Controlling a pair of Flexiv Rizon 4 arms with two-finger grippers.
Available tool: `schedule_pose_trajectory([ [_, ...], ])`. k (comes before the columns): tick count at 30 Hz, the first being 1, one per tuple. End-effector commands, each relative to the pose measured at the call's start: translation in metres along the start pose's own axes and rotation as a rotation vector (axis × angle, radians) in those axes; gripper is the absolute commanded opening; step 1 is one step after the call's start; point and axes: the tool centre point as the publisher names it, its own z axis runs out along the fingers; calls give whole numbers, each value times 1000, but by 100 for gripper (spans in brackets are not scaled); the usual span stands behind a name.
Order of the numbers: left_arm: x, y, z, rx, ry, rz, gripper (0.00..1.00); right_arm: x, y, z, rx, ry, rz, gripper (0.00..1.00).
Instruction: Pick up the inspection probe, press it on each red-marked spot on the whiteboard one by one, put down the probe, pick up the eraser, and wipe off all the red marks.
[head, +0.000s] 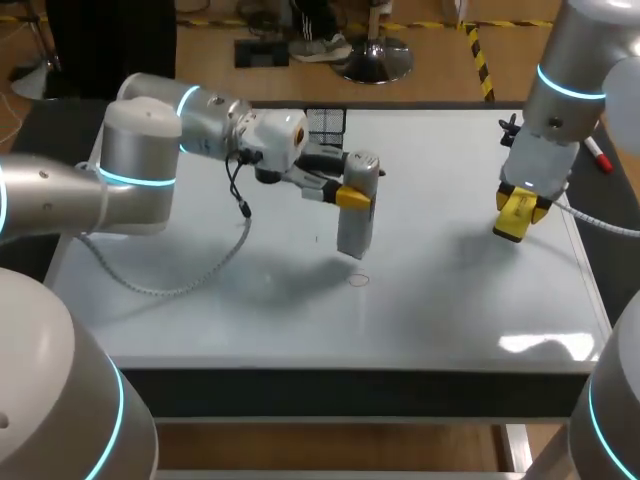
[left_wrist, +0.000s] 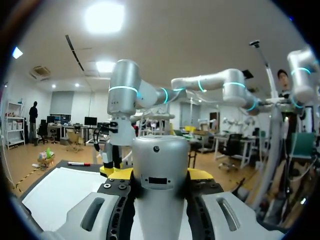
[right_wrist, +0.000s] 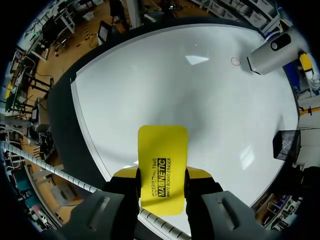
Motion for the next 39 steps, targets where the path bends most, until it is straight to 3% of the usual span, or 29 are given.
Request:
schedule_pose_trajectory([
  [1, 2, 7, 3, 15, 16, -3, 0, 0, -1, 0, 2, 3, -2, 0],
  [19, 16, 30, 13, 35, 37, -2, 0, 0, -1, 0, 2, 3, -2, 0],
  [39, 17, 36, 9, 27, 31, 17, 0, 0, -1, 0, 2, 3, -2, 0],
])
